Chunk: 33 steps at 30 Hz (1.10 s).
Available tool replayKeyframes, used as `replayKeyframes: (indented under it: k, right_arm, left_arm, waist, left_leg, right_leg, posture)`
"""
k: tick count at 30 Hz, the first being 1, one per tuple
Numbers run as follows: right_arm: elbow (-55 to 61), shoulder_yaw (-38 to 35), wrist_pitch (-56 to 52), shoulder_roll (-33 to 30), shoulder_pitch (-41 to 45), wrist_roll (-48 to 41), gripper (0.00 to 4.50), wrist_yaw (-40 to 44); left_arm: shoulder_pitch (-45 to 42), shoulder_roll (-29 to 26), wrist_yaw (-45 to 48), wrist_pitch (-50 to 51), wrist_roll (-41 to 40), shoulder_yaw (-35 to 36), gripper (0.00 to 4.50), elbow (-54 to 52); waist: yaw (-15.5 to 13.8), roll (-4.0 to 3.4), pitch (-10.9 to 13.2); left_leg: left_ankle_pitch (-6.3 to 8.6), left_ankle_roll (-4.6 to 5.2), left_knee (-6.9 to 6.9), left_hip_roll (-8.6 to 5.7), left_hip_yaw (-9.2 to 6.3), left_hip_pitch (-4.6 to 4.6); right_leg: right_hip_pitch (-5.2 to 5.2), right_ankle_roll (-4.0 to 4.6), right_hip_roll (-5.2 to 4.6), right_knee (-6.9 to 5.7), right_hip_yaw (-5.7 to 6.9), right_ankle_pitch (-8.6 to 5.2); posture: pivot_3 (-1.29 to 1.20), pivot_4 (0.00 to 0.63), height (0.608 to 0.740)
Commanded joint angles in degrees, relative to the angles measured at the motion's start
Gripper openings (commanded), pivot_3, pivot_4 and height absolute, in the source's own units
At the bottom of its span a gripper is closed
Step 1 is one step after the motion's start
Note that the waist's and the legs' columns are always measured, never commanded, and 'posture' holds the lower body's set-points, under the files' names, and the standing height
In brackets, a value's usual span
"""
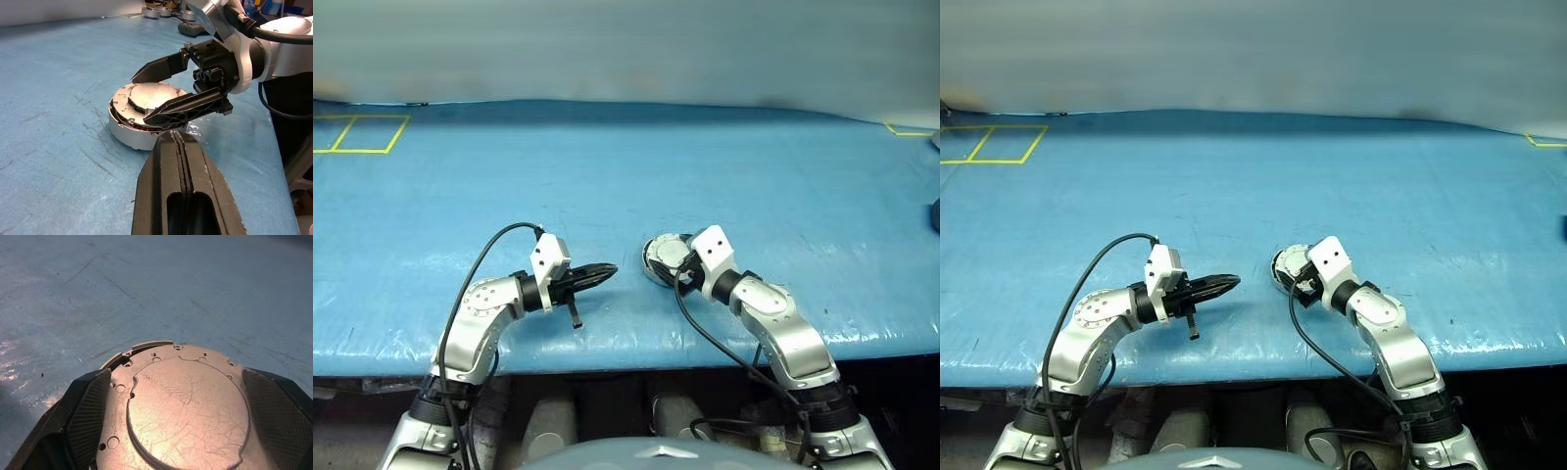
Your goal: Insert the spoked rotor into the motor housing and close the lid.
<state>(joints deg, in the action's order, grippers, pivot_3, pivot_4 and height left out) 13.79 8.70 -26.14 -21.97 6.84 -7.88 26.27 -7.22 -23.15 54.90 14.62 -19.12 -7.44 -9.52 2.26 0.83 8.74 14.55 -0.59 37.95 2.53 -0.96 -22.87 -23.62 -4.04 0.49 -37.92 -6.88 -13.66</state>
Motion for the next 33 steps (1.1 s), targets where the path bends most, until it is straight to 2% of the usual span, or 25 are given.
replayKeyframes:
  k: [1,4,5,9,17,25,33]
  right_arm:
    - [1.11,0.23,0.71,0.05,-0.79,1.04,4.48,-0.36]
    - [1.57,-0.03,1.11,0.57,-1.62,0.84,4.48,-0.31]
    - [1.66,-0.06,1.23,0.71,-1.75,0.86,4.10,-0.34]
    - [4.31,1.14,2.41,2.39,-2.47,-0.40,3.04,0.50]
    - [4.45,-0.58,2.44,7.26,-1.07,-0.58,3.03,-2.65]
    - [1.19,0.58,2.91,6.42,-1.48,2.14,3.03,-3.26]
    - [-0.35,-0.36,3.65,9.88,-2.26,1.16,3.03,-5.21]
  left_arm:
    - [-1.06,0.11,-0.24,-0.65,-0.31,-0.78,0.00,-1.42]
    - [-1.78,0.16,-0.02,-0.84,0.10,-1.54,0.00,-0.75]
    - [-1.88,0.12,-0.01,-0.94,0.17,-1.67,0.00,-0.62]
    - [-2.50,0.24,0.14,-0.87,0.10,-2.29,0.00,-0.11]
    - [-3.28,-0.21,0.54,-1.45,0.74,-3.03,0.00,1.19]
    - [-3.26,-0.55,0.36,-1.71,0.86,-2.94,0.00,1.45]
    - [-3.26,-0.55,0.05,-1.32,0.45,-2.48,0.00,1.61]
  waist:
    - [-0.02,0.00,0.00]
    - [-0.07,0.00,0.00]
    - [-0.06,0.00,0.00]
    - [0.04,0.00,0.00]
    - [0.32,-0.01,0.01]
    - [0.28,-0.02,0.01]
    - [0.34,-0.02,0.01]
  left_leg:
    - [0.00,0.00,0.00,0.00,0.00,0.00]
    - [0.00,0.00,0.01,-0.01,0.00,0.00]
    - [0.00,0.00,0.01,-0.01,0.00,0.01]
    - [0.00,0.00,0.00,0.00,0.00,0.01]
    - [0.00,0.00,-0.06,0.01,0.00,-0.01]
    - [0.00,0.00,-0.06,0.00,0.00,-0.03]
    - [0.00,0.00,-0.07,0.01,0.00,-0.02]
  right_leg:
    - [0.01,-0.01,0.00,0.00,0.00,-0.01]
    - [0.02,-0.03,-0.02,0.01,0.00,-0.02]
    - [0.03,-0.03,-0.01,0.01,0.00,-0.02]
    - [0.02,-0.03,0.00,0.01,0.00,-0.01]
    - [-0.04,0.01,0.01,-0.01,0.00,-0.02]
    - [-0.05,0.01,0.00,0.01,0.00,-0.02]
    - [-0.05,0.00,0.01,0.01,0.00,-0.03]
  posture:
    - [0.00,0.150,0.740]
    - [0.00,0.150,0.740]
    - [0.00,0.150,0.740]
    - [0.00,0.150,0.740]
    - [0.00,0.150,0.740]
    - [0.00,0.150,0.740]
    - [0.00,0.150,0.740]
